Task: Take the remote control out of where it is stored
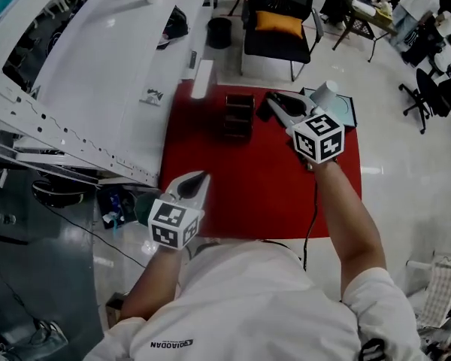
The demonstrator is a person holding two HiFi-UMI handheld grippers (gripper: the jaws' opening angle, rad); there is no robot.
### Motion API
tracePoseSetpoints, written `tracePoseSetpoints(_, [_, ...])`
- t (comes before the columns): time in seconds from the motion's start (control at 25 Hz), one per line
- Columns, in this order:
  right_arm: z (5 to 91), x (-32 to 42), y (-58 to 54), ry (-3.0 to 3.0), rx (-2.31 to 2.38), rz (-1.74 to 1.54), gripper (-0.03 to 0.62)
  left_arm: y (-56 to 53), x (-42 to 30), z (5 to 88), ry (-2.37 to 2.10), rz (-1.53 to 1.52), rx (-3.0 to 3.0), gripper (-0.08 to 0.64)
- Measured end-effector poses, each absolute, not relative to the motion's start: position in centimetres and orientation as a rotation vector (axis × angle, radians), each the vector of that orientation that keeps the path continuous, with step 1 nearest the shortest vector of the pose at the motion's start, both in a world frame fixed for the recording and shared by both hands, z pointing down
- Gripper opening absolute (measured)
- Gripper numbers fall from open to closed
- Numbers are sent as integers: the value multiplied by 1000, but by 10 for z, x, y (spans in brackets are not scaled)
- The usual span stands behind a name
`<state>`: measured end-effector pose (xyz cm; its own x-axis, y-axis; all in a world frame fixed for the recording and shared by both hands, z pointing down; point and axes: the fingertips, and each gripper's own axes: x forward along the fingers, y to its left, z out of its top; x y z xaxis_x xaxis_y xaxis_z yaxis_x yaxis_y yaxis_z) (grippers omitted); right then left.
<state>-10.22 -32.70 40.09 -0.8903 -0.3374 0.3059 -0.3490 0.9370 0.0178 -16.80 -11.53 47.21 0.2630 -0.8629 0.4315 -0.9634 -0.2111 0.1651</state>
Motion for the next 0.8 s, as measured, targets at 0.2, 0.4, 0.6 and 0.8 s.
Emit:
tracePoseSetpoints(0.2, [404,-56,-310,-2799,583,158,65,-125,-149,468,-1618,363,2199,3])
tracePoseSetpoints(0.4, [426,-12,-296,-2781,670,281,64,-132,-126,472,-1562,391,2244,3])
tracePoseSetpoints(0.6, [439,29,-282,-2752,757,317,65,-142,-99,470,-1506,401,2299,3])
tracePoseSetpoints(0.8, [451,67,-266,-2724,856,367,66,-147,-75,475,-1442,419,2338,3])
